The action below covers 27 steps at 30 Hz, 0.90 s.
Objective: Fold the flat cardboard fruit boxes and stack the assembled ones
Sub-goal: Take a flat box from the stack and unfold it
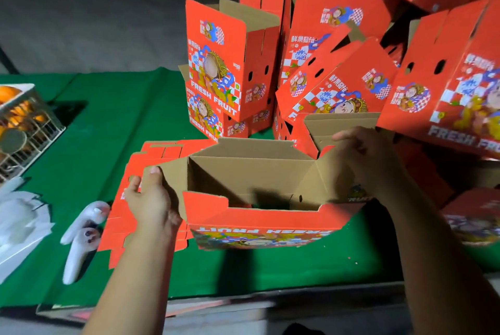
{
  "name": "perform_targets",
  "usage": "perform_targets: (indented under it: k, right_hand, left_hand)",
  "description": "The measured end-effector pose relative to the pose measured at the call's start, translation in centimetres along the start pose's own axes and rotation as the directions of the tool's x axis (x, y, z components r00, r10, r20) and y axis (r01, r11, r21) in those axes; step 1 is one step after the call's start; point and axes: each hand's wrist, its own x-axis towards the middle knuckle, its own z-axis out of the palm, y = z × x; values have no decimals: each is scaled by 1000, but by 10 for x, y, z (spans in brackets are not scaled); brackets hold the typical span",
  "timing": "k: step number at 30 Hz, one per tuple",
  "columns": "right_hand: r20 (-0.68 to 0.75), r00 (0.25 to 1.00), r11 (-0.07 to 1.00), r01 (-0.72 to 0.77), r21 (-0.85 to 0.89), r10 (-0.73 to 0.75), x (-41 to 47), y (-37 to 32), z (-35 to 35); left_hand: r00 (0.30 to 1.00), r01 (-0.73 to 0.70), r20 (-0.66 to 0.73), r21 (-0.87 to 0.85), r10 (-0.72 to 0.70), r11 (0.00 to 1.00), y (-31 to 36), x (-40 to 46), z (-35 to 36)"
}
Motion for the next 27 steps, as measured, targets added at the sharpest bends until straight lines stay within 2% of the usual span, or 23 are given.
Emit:
perform_targets:
  k: [3,5,6,8,10,13,14,16,17,21,23,24,27]
  right_hand:
    - [-59,998,1000,6,0,-6,-1,5,2]
    - [-150,984,995,101,10,-98,-13,8,14]
    - [-197,968,988,156,-12,-155,-21,12,22]
    - [-247,939,970,240,-35,-241,-37,26,30]
    - [-229,958,976,198,95,-172,-49,33,29]
    - [-251,966,954,130,270,-61,-61,32,29]
    - [-212,977,941,81,327,-10,-64,29,30]
    - [-26,992,903,-104,416,126,-68,25,30]
    - [71,983,889,-186,419,172,-71,24,29]
    - [315,931,846,-312,432,182,-79,29,21]
    - [416,895,894,-309,324,158,-77,35,21]
    - [437,889,938,-258,232,137,-75,39,23]
    - [426,902,993,-102,53,69,-65,43,23]
  left_hand:
    - [996,-15,-93,13,16,1000,-10,-2,9]
    - [990,-75,-117,25,77,997,-11,-3,14]
    - [977,-173,-107,88,182,981,-8,-3,16]
    - [896,-425,-3,277,443,862,0,0,16]
    - [817,-562,105,366,567,742,3,8,15]
    - [765,-630,135,362,630,687,4,5,17]
    - [736,-661,143,360,661,658,4,4,16]
    - [674,-720,162,365,721,591,4,6,14]
    - [664,-727,162,371,730,578,5,9,13]
    - [716,-675,134,381,685,632,6,16,14]
    - [714,-682,164,384,680,623,5,14,17]
    - [704,-695,187,380,685,610,5,12,18]
    - [642,-756,241,352,728,551,7,6,23]
